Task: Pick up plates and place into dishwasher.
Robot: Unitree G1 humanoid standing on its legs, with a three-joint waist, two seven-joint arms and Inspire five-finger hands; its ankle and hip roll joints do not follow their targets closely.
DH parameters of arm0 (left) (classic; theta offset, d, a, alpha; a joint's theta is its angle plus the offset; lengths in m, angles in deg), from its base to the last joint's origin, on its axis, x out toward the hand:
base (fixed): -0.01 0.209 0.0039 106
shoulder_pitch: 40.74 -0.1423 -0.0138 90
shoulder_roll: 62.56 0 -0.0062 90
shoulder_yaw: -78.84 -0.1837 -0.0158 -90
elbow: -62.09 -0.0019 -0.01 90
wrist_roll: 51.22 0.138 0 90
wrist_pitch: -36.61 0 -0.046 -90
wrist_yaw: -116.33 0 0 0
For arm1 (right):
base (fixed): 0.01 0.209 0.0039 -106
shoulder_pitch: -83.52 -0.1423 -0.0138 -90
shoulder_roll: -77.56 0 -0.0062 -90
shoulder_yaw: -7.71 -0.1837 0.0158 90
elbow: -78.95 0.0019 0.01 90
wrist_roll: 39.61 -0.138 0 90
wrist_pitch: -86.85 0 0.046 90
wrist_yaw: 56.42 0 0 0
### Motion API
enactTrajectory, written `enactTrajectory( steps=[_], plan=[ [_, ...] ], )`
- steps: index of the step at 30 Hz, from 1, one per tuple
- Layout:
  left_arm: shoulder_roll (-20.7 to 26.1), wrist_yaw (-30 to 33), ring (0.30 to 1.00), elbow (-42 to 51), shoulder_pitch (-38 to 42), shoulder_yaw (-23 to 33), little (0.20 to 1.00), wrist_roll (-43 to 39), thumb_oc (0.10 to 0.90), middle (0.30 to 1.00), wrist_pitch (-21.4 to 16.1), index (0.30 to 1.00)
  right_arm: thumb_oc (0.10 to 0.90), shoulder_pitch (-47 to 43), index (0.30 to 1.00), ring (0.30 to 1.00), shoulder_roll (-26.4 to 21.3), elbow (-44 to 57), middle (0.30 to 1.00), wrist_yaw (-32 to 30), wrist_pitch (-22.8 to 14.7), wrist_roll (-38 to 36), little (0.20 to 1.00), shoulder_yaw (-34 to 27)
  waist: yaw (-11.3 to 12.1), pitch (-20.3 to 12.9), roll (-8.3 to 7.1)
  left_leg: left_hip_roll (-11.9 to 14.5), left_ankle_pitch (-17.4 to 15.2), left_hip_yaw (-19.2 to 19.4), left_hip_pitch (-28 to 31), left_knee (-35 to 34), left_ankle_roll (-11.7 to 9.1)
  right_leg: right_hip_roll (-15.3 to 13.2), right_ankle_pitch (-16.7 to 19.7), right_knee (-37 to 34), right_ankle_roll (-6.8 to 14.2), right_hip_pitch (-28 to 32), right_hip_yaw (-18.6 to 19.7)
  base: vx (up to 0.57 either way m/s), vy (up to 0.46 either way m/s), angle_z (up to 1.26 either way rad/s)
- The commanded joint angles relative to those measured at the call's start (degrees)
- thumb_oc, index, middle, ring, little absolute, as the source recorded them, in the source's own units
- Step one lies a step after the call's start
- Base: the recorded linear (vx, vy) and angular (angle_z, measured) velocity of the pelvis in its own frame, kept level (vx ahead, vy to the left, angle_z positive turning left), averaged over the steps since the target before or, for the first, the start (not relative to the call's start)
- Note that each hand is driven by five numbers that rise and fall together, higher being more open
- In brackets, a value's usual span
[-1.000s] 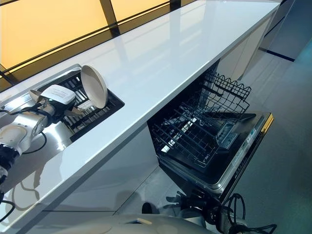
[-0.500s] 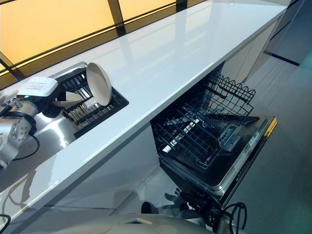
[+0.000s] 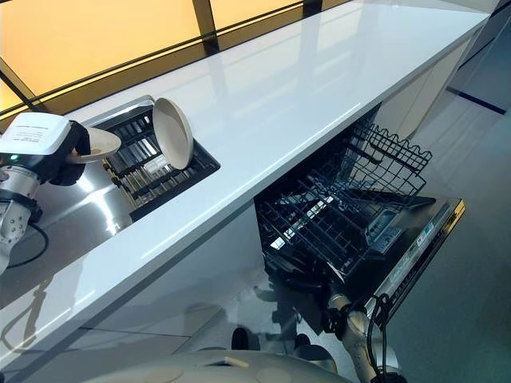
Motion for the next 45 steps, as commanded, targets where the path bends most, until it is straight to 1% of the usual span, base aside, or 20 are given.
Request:
enactTrajectory(
  steps=[1, 4, 8, 13, 15, 16, 17, 19, 21, 22, 23, 24, 25, 26, 28, 31, 32, 36, 40, 45],
  plan=[
    [5.1, 9.3, 0.300, 1.2, 3.9, 9.4, 0.200, -3.0, 0.100, 0.300, 0.2, 0.300, 0.800, -6.4, 0.900, 0.900, -3.4, 14.6, 0.900, 2.2, -6.2, -3.9, 0.900, -2.8, -1.6, -0.6, 2.59, -5.0, -8.7, 1.2, 3.1, 0.4, 3.0, 1.6, -0.4, 4.1, 4.2, -3.9, -1.1, -0.05, 0.047, -0.05],
    [4.3, 12.2, 0.300, 1.8, 2.4, 10.1, 0.200, -3.9, 0.100, 0.300, -1.1, 0.300, 0.800, -7.9, 0.900, 0.900, -4.7, 19.5, 0.900, 0.4, -9.0, -5.2, 0.900, -4.4, -1.9, -0.3, 2.65, -4.8, -8.7, 2.1, 3.0, 0.4, 3.1, 1.3, -0.6, 4.8, 4.4, -4.3, -1.2, -0.04, 0.048, -0.13],
    [2.4, 16.5, 0.300, 4.2, -0.7, 12.8, 0.200, -5.1, 0.100, 0.300, -3.7, 0.300, 0.800, -10.2, 0.900, 0.900, -6.5, 25.8, 0.900, -4.4, -12.9, -8.6, 0.900, -10.7, -1.9, -0.8, 2.48, -4.7, -8.8, 2.9, 2.9, 0.4, 3.3, 1.4, -0.6, 4.2, 4.2, -4.2, -0.8, -0.01, 0.039, -0.11],
    [0.8, 18.9, 0.300, 7.4, -2.7, 15.8, 0.200, -5.7, 0.100, 0.300, -5.4, 0.300, 0.800, -11.9, 0.900, 0.900, -6.4, 29.1, 0.900, -8.2, -14.3, -14.1, 0.900, -16.3, -1.9, -1.6, 2.21, -4.5, -9.1, 3.1, 2.9, 0.4, 3.5, 1.8, -0.8, 3.8, 3.7, -3.9, 0.1, 0.01, 0.021, -0.06],
    [0.1, 19.9, 0.300, 8.8, -3.5, 17.9, 0.200, -6.7, 0.100, 0.300, -6.6, 0.300, 0.800, -12.3, 0.900, 0.900, -6.0, 30.2, 0.900, -7.7, -13.9, -21.3, 0.900, -19.3, -1.8, -2.1, 1.87, -4.3, -9.1, 3.2, 2.8, 0.4, 3.6, 2.0, -1.1, 4.0, 3.4, -3.8, 0.2, 0.01, 0.007, -0.06],
    [-0.1, 20.0, 0.300, 9.0, -3.6, 18.1, 0.200, -6.8, 0.100, 0.300, -6.8, 0.300, 0.800, -12.3, 0.900, 0.900, -5.9, 30.4, 0.900, -7.5, -13.7, -22.0, 0.900, -19.7, -1.8, -2.1, 1.84, -4.3, -9.1, 3.2, 2.8, 0.4, 3.6, 2.0, -1.1, 4.1, 3.4, -3.8, 0.2, 0.01, -0.002, -0.07],
    [-0.4, 20.0, 0.300, 9.9, -4.2, 19.5, 0.200, -7.6, 0.100, 0.300, -7.7, 0.300, 0.800, -12.2, 0.900, 0.900, -5.2, 31.6, 0.900, -6.7, -13.5, -25.7, 0.900, -22.1, -1.8, -2.4, 1.57, -4.2, -9.1, 3.2, 2.8, 0.4, 3.6, 2.2, -1.3, 4.2, 3.2, -3.8, 0.1, 0.01, -0.008, -0.04],
    [-0.8, 20.4, 0.300, 10.6, -4.8, 20.7, 0.200, -8.0, 0.100, 0.300, -8.6, 0.300, 0.800, -12.1, 0.900, 0.900, -4.9, 32.6, 0.900, -6.3, -14.8, -28.4, 0.900, -24.4, -1.9, -2.7, 1.29, -4.1, -9.1, 3.2, 2.9, 0.4, 3.6, 2.3, -1.4, 4.3, 3.0, -3.8, 0.1, 0.00, -0.005, -0.02],
    [-1.3, 20.7, 0.300, 11.1, -4.9, 21.3, 0.200, -8.6, 0.100, 0.300, -10.2, 0.300, 0.800, -12.5, 0.900, 0.900, -4.6, 33.5, 0.900, -7.3, -18.4, -28.0, 0.900, -27.1, -2.0, -3.0, 1.04, -4.0, -9.1, 3.3, 2.9, 0.4, 3.6, 2.5, -1.5, 4.2, 2.8, -3.7, 0.1, 0.00, 0.000, 0.00],
    [-1.4, 20.5, 0.300, 12.0, -4.6, 21.1, 0.200, -9.4, 0.100, 0.300, -10.7, 0.300, 0.800, -12.8, 0.900, 0.900, -5.2, 33.9, 0.900, -9.6, -21.8, -23.3, 0.900, -28.5, -2.0, -3.2, 0.92, -4.0, -9.0, 3.1, 2.9, 0.4, 3.5, 2.7, -1.6, 4.2, 2.7, -3.6, 0.1, 0.00, 0.000, 0.00],
    [-1.5, 20.5, 0.300, 12.2, -4.4, 21.0, 0.200, -9.7, 0.100, 0.300, -11.0, 0.300, 0.800, -12.9, 0.900, 0.900, -5.5, 34.0, 0.900, -10.6, -23.0, -21.3, 0.900, -28.8, -2.0, -3.3, 0.91, -4.0, -9.0, 3.1, 2.9, 0.4, 3.5, 2.7, -1.6, 4.1, 2.7, -3.5, 0.1, 0.00, 0.000, 0.00],
    [-1.6, 20.0, 0.300, 13.5, -3.8, 20.5, 0.200, -11.1, 0.100, 0.300, -11.4, 0.300, 0.800, -13.3, 0.900, 0.900, -7.5, 34.3, 0.900, -13.5, -26.9, -14.3, 0.900, -29.9, -2.1, -3.4, 0.77, -3.9, -9.0, 2.9, 3.0, 0.4, 3.5, 2.9, -1.7, 4.1, 2.5, -3.5, 0.3, 0.00, 0.000, 0.00],
    [-1.8, 19.9, 0.300, 13.7, -3.5, 20.4, 0.200, -11.3, 0.100, 0.300, -11.4, 0.300, 0.800, -13.5, 0.900, 0.900, -7.8, 34.3, 0.900, -14.0, -27.4, -13.3, 0.900, -30.0, -2.0, -3.4, 0.83, -3.9, -9.0, 2.9, 3.0, 0.4, 3.5, 3.0, -1.7, 4.1, 2.5, -3.4, 0.3, 0.00, 0.000, 0.00],
    [-2.2, 19.5, 0.300, 14.6, -2.6, 19.7, 0.200, -11.8, 0.100, 0.300, -11.8, 0.300, 0.800, -14.1, 0.900, 0.900, -9.1, 34.6, 0.900, -14.8, -29.2, -8.7, 0.900, -30.5, -2.0, -3.5, 0.76, -3.9, -9.0, 2.7, 3.0, 0.4, 3.5, 3.1, -1.8, 4.2, 2.4, -3.4, 0.4, 0.00, 0.000, 0.00],
    [-2.7, 18.3, 0.300, 16.4, -0.2, 17.8, 0.200, -13.4, 0.100, 0.300, -13.0, 0.300, 0.800, -15.6, 0.900, 0.900, -12.6, 35.2, 0.900, -14.5, -29.9, -1.0, 0.900, -30.5, -1.8, -3.5, 0.52, -3.8, -8.9, 2.4, 3.1, 0.4, 3.3, 3.4, -2.0, 4.4, 2.2, -3.3, 0.5, 0.00, -0.033, -0.01],
    [-3.4, 15.5, 0.300, 18.7, 3.6, 14.2, 0.200, -16.9, 0.100, 0.300, -14.7, 0.300, 0.800, -17.9, 0.900, 0.900, -17.6, 35.9, 0.900, -13.2, -27.7, 7.0, 0.900, -29.0, -1.3, -3.6, 0.03, -3.7, -8.8, 2.0, 3.0, 0.4, 3.1, 3.5, -2.1, 4.4, 1.9, -3.1, 0.2, -0.01, -0.039, -0.01],
    [-3.8, 13.5, 0.300, 19.7, 5.2, 12.6, 0.200, -20.1, 0.100, 0.300, -15.8, 0.300, 0.800, -18.9, 0.900, 0.900, -19.3, 36.2, 0.900, -13.3, -26.4, 10.6, 0.900, -27.9, -1.0, -3.6, -0.09, -3.7, -8.7, 1.8, 3.0, 0.4, 3.0, 3.6, -2.2, 4.4, 1.9, -3.1, 0.0, -0.02, -0.051, 0.00],
    [-7.6, 1.2, 0.300, 23.7, 9.8, 7.1, 0.200, -33.4, 0.100, 0.300, -18.6, 0.300, 0.800, -22.0, 0.900, 0.900, -26.4, 36.3, 0.900, -13.9, -23.0, 26.7, 0.900, -25.6, -0.1, -3.9, -0.95, -3.6, -8.4, 1.0, 2.7, 0.4, 2.5, 3.9, -2.2, 3.9, 1.6, -2.7, -0.4, -0.02, -0.052, 0.06],
    [-9.9, -6.6, 0.300, 24.5, 14.1, 2.8, 0.200, -41.9, 0.100, 0.300, -18.7, 0.300, 0.800, -27.9, 0.900, 0.900, -30.3, 35.4, 0.900, -12.1, -20.4, 28.7, 0.900, -22.2, 0.3, -4.1, -1.18, -3.3, -8.2, 0.7, 2.5, 0.4, 2.1, 4.3, -2.1, 3.6, 1.3, -2.5, -0.6, -0.01, -0.038, 0.08],
    [-10.7, -9.7, 0.300, 22.7, 19.2, -2.2, 0.200, -49.3, 0.100, 0.300, -20.8, 0.300, 0.800, -35.0, 0.900, 0.900, -31.6, 32.6, 0.900, -13.2, -18.4, 30.8, 0.900, -16.6, 0.8, -3.9, -1.30, -3.1, -8.0, 0.1, 2.6, 0.4, 1.9, 4.6, -2.6, 4.2, 0.9, -2.2, -0.8, 0.00, -0.036, 0.04]
  ],
)
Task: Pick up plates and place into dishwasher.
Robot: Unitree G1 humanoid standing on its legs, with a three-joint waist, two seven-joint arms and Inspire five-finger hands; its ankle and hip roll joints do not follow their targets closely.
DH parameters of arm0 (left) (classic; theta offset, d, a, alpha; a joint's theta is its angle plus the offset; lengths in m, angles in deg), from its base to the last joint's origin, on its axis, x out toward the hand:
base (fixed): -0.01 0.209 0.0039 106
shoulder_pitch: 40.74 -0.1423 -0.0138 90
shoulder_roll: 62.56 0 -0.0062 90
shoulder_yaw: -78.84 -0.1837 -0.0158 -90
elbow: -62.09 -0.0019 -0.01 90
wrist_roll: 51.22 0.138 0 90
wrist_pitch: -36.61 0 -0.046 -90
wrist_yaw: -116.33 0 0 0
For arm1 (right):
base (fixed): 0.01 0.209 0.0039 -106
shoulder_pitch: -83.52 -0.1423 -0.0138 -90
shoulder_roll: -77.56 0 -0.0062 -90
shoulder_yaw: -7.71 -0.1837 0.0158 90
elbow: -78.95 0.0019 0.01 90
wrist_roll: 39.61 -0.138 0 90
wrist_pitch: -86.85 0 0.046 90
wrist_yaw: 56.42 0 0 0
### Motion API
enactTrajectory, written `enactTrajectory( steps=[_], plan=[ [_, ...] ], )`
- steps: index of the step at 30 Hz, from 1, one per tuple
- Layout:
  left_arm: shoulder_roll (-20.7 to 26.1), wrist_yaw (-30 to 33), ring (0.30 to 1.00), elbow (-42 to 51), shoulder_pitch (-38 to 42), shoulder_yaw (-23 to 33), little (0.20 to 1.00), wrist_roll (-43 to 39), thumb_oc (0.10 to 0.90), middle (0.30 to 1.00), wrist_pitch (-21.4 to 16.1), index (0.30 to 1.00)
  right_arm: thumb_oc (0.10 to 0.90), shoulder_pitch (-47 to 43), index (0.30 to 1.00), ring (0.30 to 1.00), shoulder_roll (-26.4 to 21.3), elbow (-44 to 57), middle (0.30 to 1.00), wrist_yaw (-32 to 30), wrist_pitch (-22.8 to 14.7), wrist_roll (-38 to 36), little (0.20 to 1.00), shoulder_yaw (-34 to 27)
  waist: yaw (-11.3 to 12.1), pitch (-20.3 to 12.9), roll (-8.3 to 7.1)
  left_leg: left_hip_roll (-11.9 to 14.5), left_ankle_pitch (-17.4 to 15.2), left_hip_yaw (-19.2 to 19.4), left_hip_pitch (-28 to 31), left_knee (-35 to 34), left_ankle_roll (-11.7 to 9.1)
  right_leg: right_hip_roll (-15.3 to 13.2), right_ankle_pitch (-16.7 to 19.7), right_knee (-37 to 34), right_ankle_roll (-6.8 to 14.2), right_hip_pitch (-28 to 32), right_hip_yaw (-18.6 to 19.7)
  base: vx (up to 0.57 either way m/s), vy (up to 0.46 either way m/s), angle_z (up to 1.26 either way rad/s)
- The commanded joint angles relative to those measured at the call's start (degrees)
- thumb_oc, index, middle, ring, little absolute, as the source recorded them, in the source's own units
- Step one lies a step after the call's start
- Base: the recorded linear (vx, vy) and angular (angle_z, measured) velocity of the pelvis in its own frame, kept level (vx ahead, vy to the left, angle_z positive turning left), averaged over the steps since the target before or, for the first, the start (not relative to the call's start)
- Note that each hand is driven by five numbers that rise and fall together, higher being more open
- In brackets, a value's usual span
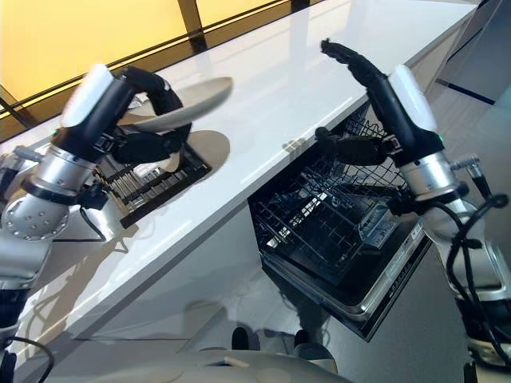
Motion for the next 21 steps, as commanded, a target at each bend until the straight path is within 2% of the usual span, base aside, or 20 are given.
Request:
enactTrajectory(
  steps=[1, 6, 8, 13, 21],
  plan=[
    [1.0, 2.1, 0.300, -1.0, 11.4, 0.4, 0.200, -8.6, 0.100, 0.300, -5.3, 0.300, 0.800, -9.8, 0.900, 0.900, -2.7, 0.4, 0.900, -3.7, -1.1, 1.3, 0.900, -0.4, 0.7, -3.8, -1.19, -3.1, -7.4, -0.8, 2.5, 0.1, 1.8, 4.4, -3.0, 4.3, 0.4, -1.6, -1.8, 0.01, -0.049, 0.07],
    [0.3, 2.5, 0.300, -1.3, 13.9, -1.3, 0.200, -11.3, 0.100, 0.300, -7.6, 0.300, 0.800, -12.4, 0.900, 0.900, -3.1, -0.4, 0.900, -4.1, -0.8, 2.5, 0.900, 2.4, 0.8, -3.9, -1.20, -3.1, -7.4, -1.4, 2.8, 0.1, 1.7, 4.5, -3.5, 4.9, 0.1, -1.4, -2.0, 0.02, -0.026, 0.09],
    [-0.2, 2.2, 0.300, -1.2, 14.4, -1.8, 0.200, -11.6, 0.100, 0.300, -8.1, 0.300, 0.800, -13.0, 0.900, 0.900, -2.9, -0.6, 0.900, -2.5, -0.2, 2.2, 0.900, 3.5, 0.9, -4.0, -1.21, -3.1, -7.4, -1.6, 2.8, 0.1, 1.7, 4.5, -3.7, 4.9, 0.0, -1.3, -2.1, 0.01, -0.009, 0.02],
    [-0.5, 1.1, 0.300, -1.4, 14.7, -2.5, 0.200, -12.8, 0.100, 0.300, -8.1, 0.300, 0.800, -14.2, 0.900, 0.900, -3.2, -0.3, 0.900, 3.7, 0.8, -0.8, 0.900, 5.9, 1.0, -4.3, -1.32, -3.1, -7.3, -1.9, 2.9, 0.1, 1.6, 4.5, -3.7, 4.8, -0.1, -1.0, -2.4, 0.01, -0.009, 0.03],
    [-1.2, -1.3, 0.300, -1.4, 15.6, -4.4, 0.200, -14.5, 0.100, 0.300, -7.0, 0.300, 0.800, -17.5, 0.900, 0.900, -2.4, -0.5, 0.900, 4.9, 0.1, -0.6, 0.900, 9.5, 1.4, -4.4, -1.41, -3.0, -7.2, -2.2, 2.9, 0.1, 1.4, 4.6, -3.7, 4.4, -0.3, -0.6, -2.8, 0.01, -0.010, 0.07]
  ],
)
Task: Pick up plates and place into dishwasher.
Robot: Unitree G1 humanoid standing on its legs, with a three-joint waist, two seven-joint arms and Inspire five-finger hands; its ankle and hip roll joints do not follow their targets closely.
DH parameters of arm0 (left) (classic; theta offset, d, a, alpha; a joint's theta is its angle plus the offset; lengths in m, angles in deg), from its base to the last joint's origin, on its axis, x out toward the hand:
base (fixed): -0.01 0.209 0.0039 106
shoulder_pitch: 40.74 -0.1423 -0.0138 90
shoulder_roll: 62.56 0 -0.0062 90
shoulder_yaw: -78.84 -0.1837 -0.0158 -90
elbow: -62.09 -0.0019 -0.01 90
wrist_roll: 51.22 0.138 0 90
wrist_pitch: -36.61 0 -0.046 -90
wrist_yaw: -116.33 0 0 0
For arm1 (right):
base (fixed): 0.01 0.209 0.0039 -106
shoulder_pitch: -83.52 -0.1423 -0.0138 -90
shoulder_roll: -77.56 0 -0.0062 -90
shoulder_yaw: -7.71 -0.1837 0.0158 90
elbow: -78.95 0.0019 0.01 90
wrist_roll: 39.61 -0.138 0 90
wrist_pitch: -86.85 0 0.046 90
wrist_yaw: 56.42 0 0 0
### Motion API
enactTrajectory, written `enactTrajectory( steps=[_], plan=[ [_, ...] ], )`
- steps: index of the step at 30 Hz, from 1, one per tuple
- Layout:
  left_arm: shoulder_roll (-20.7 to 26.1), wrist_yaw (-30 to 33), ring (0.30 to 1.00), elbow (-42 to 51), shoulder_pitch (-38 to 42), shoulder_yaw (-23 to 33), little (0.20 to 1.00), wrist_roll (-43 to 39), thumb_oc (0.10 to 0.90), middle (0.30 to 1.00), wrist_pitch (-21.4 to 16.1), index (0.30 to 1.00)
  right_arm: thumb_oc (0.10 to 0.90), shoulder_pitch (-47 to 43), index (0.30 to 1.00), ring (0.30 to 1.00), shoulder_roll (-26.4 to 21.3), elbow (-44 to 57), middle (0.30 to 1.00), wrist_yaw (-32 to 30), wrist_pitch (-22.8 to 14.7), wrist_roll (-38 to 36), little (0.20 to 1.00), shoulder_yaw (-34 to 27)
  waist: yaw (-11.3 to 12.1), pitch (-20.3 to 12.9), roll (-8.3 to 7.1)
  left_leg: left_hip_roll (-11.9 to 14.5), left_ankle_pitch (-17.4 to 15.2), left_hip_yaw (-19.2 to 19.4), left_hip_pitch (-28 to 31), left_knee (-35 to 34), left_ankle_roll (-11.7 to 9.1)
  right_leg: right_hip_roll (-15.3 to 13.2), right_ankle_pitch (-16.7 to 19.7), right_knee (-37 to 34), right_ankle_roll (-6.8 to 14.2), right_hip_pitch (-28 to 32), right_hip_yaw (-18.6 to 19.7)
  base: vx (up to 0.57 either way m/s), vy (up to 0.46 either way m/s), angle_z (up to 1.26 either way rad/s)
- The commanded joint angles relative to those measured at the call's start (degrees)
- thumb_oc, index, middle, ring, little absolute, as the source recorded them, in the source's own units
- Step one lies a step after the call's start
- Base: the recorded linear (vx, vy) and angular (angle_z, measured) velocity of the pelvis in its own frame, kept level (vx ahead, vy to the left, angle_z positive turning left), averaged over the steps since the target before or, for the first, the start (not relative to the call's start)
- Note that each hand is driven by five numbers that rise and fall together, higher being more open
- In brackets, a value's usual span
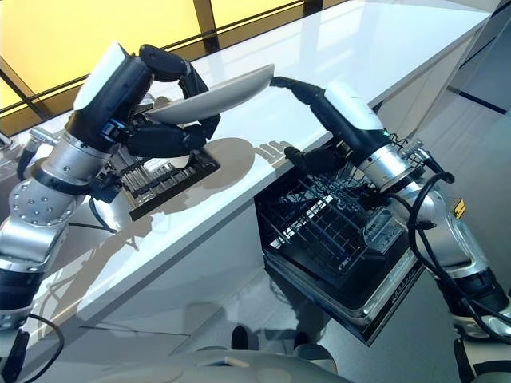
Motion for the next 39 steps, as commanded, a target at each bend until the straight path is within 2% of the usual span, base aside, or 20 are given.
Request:
enactTrajectory(
  steps=[1, 9, 14, 20, 23, 27, 32, 35, 39],
  plan=[
    [-0.4, 0.5, 0.300, -1.1, 9.3, -0.3, 0.200, -6.4, 0.100, 0.300, -3.2, 0.300, 0.800, -11.1, 0.900, 0.900, -1.3, 2.1, 0.900, -2.6, -3.5, -3.4, 0.900, -0.7, 1.1, -4.5, -1.13, -3.0, -7.9, 0.3, 3.1, 0.1, 1.5, 4.7, -3.6, 4.4, -0.4, -1.5, -0.3, -0.03, -0.005, 0.06],
    [-1.3, -2.1, 0.300, -0.5, 9.0, -1.4, 0.200, -6.8, 0.100, 0.300, -1.4, 0.300, 0.800, -11.8, 0.900, 0.900, 0.2, 2.6, 0.900, -4.4, -3.9, -3.0, 0.900, 0.3, 1.4, -4.4, -1.00, -3.1, -7.3, 0.2, 2.9, 0.1, 1.7, 4.8, -3.2, 4.3, -0.5, -1.5, -0.3, 0.00, -0.001, 0.00],
    [-1.8, -1.3, 0.300, -0.5, 7.6, -0.9, 0.200, -5.6, 0.100, 0.300, -1.5, 0.300, 0.800, -9.7, 0.900, 0.900, 1.6, 2.3, 0.900, -8.1, 0.9, -1.6, 0.900, -1.1, 1.3, -4.1, -0.71, -3.2, -7.3, -0.1, 3.0, 0.1, 1.9, 4.9, -3.4, 4.7, -0.6, -1.7, 0.1, 0.00, 0.000, 0.00],
    [-2.1, -0.2, 0.300, -0.1, 6.8, -0.2, 0.200, -5.2, 0.100, 0.300, -1.9, 0.300, 0.800, -8.0, 0.900, 0.900, 2.9, 2.0, 0.900, -13.3, 3.4, -1.5, 0.900, -2.7, 1.1, -3.8, -0.42, -3.3, -7.4, 0.0, 3.2, 0.1, 2.0, 4.9, -3.5, 5.0, -0.6, -1.7, 0.1, 0.00, 0.000, 0.00],
    [-2.5, 0.5, 0.300, -0.1, 6.6, 0.1, 0.200, -4.6, 0.100, 0.300, -2.2, 0.300, 0.800, -7.0, 0.900, 0.900, 4.0, 1.0, 0.900, -16.0, 6.0, -1.6, 0.900, -3.5, 1.0, -3.7, -0.29, -3.2, -7.5, 0.1, 3.4, 0.1, 2.0, 4.8, -3.6, 5.1, -0.6, -1.6, 0.0, 0.00, 0.000, 0.00],
    [-2.7, 1.3, 0.300, 0.3, 6.0, 0.8, 0.200, -4.3, 0.100, 0.300, -2.5, 0.300, 0.800, -5.6, 0.900, 0.900, 4.8, 0.3, 0.900, -17.5, 7.9, -0.6, 0.900, -4.6, 0.9, -3.6, -0.17, -3.2, -7.6, 0.3, 3.5, 0.1, 2.1, 4.7, -3.8, 5.4, -0.5, -1.6, -0.1, 0.00, 0.000, 0.00],
    [-3.0, 0.3, 0.300, 0.8, 5.9, 1.0, 0.200, -4.5, 0.100, 0.300, -1.8, 0.300, 0.800, -5.8, 0.900, 0.900, 4.7, 0.4, 0.900, -15.7, 6.3, -1.6, 0.900, -4.3, 1.1, -3.5, -0.17, -3.2, -7.5, 0.1, 3.6, 0.1, 2.1, 4.7, -4.0, 5.8, -0.6, -1.6, -0.3, 0.01, 0.000, 0.00],
    [-3.2, -1.3, 0.300, 0.7, 6.5, 0.3, 0.200, -5.0, 0.100, 0.300, -1.5, 0.300, 0.800, -7.4, 0.900, 0.900, 4.2, 1.0, 0.900, -12.1, 3.5, -2.4, 0.900, -2.8, 1.4, -3.6, -0.28, -3.3, -7.9, -0.3, 3.9, 0.1, 2.1, 4.6, -4.6, 5.8, -0.5, -1.2, -0.5, 0.05, -0.001, 0.05],
    [-3.3, -2.8, 0.300, 0.3, 7.1, -0.4, 0.200, -5.8, 0.100, 0.300, -1.3, 0.300, 0.800, -8.8, 0.900, 0.900, 3.7, 1.4, 0.900, -10.8, 0.8, -3.4, 0.900, -1.8, 1.6, -3.6, -0.39, -3.4, -7.5, -0.5, 3.7, 0.1, 2.2, 4.6, -4.3, 6.1, -0.7, -1.5, -0.7, 0.00, -0.005, 0.07]
  ],
)
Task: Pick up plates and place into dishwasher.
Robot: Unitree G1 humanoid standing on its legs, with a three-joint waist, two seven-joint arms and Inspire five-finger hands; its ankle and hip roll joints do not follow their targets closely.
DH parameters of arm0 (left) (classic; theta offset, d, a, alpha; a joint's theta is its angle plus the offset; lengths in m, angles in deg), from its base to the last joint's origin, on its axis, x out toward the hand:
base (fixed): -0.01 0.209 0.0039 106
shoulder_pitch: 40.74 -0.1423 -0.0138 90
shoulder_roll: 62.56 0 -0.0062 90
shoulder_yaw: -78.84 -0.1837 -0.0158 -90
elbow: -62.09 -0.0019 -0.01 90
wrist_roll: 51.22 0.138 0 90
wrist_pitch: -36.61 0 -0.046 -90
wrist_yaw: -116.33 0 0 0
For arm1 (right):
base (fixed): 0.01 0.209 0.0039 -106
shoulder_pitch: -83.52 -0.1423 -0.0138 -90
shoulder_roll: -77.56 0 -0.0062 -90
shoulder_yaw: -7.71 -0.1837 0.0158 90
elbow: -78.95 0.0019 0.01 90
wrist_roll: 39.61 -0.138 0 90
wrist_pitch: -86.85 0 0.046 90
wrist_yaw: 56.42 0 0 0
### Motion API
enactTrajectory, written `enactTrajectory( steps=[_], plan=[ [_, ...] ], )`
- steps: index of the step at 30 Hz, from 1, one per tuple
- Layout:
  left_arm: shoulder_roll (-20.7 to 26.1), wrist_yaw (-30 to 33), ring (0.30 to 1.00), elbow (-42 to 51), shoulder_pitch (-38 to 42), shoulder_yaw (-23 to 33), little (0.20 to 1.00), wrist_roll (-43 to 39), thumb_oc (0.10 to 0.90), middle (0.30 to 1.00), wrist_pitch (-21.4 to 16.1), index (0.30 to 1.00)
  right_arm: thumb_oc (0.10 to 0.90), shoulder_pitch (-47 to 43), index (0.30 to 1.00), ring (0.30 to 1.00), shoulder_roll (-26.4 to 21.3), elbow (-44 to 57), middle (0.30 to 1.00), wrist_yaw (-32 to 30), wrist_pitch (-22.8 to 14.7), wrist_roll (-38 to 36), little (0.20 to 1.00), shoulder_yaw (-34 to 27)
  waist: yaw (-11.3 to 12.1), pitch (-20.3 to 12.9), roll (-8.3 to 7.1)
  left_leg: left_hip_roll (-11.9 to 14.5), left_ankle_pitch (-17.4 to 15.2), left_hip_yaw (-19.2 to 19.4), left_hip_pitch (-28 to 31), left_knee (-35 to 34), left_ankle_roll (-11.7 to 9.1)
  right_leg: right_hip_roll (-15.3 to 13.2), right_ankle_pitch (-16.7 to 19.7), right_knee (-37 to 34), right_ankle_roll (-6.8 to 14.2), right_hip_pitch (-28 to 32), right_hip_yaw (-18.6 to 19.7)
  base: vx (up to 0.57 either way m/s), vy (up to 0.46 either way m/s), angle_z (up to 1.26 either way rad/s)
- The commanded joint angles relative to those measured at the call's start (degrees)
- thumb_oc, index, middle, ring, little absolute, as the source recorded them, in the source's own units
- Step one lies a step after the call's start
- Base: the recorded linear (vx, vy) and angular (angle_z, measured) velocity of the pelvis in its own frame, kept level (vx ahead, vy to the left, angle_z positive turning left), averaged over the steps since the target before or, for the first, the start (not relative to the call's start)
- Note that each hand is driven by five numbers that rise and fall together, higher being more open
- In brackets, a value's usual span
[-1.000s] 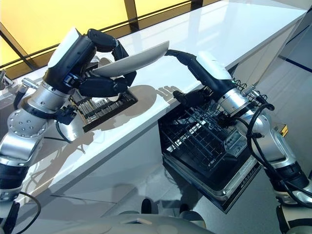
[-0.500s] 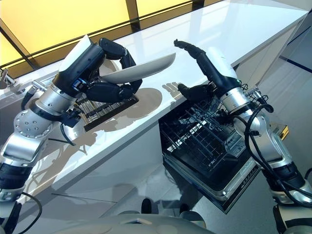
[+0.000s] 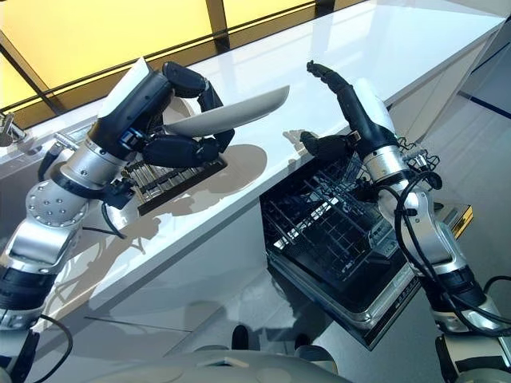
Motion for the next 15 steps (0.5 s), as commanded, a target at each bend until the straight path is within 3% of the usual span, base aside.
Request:
enactTrajectory(
  steps=[1, 10, 15],
  plan=[
    [-0.4, 0.6, 0.300, 0.2, 6.8, 1.9, 0.200, -4.1, 0.100, 0.300, -2.6, 0.300, 0.800, -8.8, 0.900, 0.900, -1.9, 5.2, 0.900, -1.2, -9.0, -2.1, 0.900, -1.9, 0.5, -3.9, -0.52, -3.2, -8.3, 0.6, 3.9, 0.1, 2.2, 4.6, -4.2, 6.1, -0.6, -1.9, -0.4, 0.03, -0.007, 0.05],
    [-1.1, -7.4, 0.300, 0.6, 7.8, -1.2, 0.200, -8.8, 0.100, 0.300, 4.4, 0.300, 0.800, -10.7, 0.900, 0.900, -2.2, 7.5, 0.900, -1.2, -13.7, -0.4, 0.900, -0.9, 0.4, -3.7, -0.31, -3.4, -8.4, 0.2, 4.2, 0.1, 2.5, 4.7, -4.1, 6.2, -0.5, -2.0, 0.3, 0.00, 0.000, 0.00],
    [0.2, -10.7, 0.300, 0.0, 8.8, -2.6, 0.200, -10.7, 0.100, 0.300, 7.7, 0.300, 0.800, -11.9, 0.900, 0.900, -3.9, 8.1, 0.900, 5.0, -13.4, -2.8, 0.900, 0.5, 0.4, -3.9, -0.29, -3.5, -8.3, 0.3, 4.2, 0.1, 2.5, 4.7, -4.2, 6.2, -0.5, -2.0, 0.3, 0.00, 0.000, 0.00]
  ],
)
